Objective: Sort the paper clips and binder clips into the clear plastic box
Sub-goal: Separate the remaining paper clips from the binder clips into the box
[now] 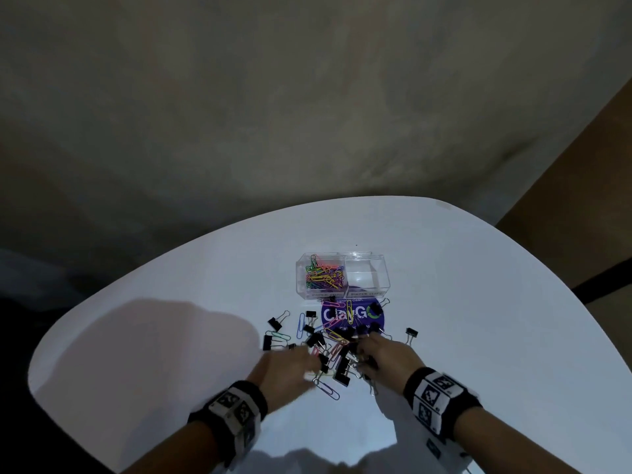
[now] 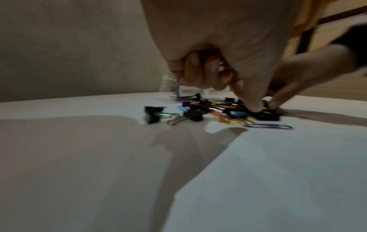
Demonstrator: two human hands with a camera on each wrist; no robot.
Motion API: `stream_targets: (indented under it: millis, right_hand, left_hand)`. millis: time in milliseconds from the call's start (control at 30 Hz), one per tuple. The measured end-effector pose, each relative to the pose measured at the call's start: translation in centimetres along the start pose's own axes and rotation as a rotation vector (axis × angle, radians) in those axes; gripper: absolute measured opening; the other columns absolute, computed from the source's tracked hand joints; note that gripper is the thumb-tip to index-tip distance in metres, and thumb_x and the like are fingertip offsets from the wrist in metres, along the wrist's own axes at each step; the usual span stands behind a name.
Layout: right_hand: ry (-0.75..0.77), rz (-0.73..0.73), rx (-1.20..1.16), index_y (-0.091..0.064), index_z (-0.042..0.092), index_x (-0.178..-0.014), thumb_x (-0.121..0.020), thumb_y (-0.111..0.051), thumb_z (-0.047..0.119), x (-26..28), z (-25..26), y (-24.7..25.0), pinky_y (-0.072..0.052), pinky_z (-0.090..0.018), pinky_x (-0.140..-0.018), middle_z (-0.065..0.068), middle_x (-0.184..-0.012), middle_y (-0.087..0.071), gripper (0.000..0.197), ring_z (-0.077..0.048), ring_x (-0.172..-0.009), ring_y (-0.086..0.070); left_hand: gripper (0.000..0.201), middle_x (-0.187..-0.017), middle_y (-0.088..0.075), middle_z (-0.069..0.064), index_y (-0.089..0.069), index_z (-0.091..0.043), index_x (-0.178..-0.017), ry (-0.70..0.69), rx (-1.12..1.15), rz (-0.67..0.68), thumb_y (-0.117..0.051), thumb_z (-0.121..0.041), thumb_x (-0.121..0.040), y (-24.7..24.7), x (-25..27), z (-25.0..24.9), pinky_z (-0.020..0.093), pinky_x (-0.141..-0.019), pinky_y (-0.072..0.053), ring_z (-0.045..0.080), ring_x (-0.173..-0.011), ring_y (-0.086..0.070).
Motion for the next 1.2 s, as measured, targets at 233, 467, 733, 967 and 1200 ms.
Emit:
stream_targets:
  millis: [233, 467, 733, 967, 1200]
  right_hand:
    - [-0.055, 0.05, -0.012, -0.053, 0.011, -0.112, -0.092, -0.045, 0.026, -0.6, 0.1, -0.1, -0.047, -0.033, -0.082, -0.009, -0.121, -0.05, 0.026, -0.029, -0.103, -0.059]
    - [-0.252, -0.143, -0.453, -0.046, 0.018, -0.085, -0.093, -0.046, 0.019, -0.1, -2.2, 1.7, -0.035, -0.028, -0.064, -0.008, -0.083, -0.059, 0.008, -0.025, -0.075, -0.055]
    - [-0.379, -0.163, -0.573, -0.047, 0.014, -0.066, -0.091, -0.048, 0.012, -0.5, -3.0, 2.8, -0.036, -0.028, -0.06, -0.003, -0.069, -0.056, 0.026, -0.02, -0.069, -0.053]
    - [-0.487, -0.195, -0.753, -0.051, 0.009, -0.058, -0.09, -0.054, 0.013, -0.3, -3.8, 1.8, -0.031, -0.018, -0.043, -0.006, -0.054, -0.049, 0.033, -0.011, -0.046, -0.041]
    - [-0.374, -0.149, -0.295, -0.056, 0.019, -0.109, -0.085, -0.057, 0.03, 1.1, -3.7, 1.6, -0.041, -0.027, -0.074, 0.0, -0.106, -0.047, 0.026, -0.024, -0.093, -0.059]
  left_hand:
    - [0.012, -0.074, -0.064, -0.012, -0.063, -0.027, -0.072, -0.329, -0.288, 0.282, -0.07, -0.036, -0.071, -3.9, -0.9, -0.8, 0.015, -0.039, -0.043, 0.004, -0.065, -0.064]
    - [0.03, -0.064, -0.06, -0.021, -0.065, -0.04, -0.066, -0.186, -0.199, 0.263, -0.078, -0.057, -0.043, -2.2, -0.3, -0.2, 0.012, -0.032, -0.033, -0.009, -0.05, -0.054]
    - [0.035, -0.06, -0.058, -0.017, -0.062, -0.033, -0.056, -0.088, -0.168, 0.188, -0.088, -0.048, -0.039, -3.3, -0.4, 0.8, 0.012, -0.033, -0.029, -0.005, -0.037, -0.051]
    - [0.012, -0.077, -0.06, -0.01, -0.055, -0.025, -0.069, -0.044, 0.101, -0.01, -0.065, -0.031, -0.071, -1.9, 0.7, 2.0, 0.01, -0.05, -0.041, 0.005, -0.057, -0.059]
    - [0.015, -0.094, -0.065, -0.009, -0.062, -0.022, -0.097, 0.286, 0.303, -0.072, -0.05, -0.024, -0.089, -0.5, 0.3, 3.2, 0.015, -0.066, -0.035, 0.015, -0.088, -0.062]
Point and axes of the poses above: each hand's wrist, its own x-axis away from the middle knuckle, its own y-axis out of the back of the hand, z = x × y, the point moved 1 cm from there along -x, towards the middle knuckle
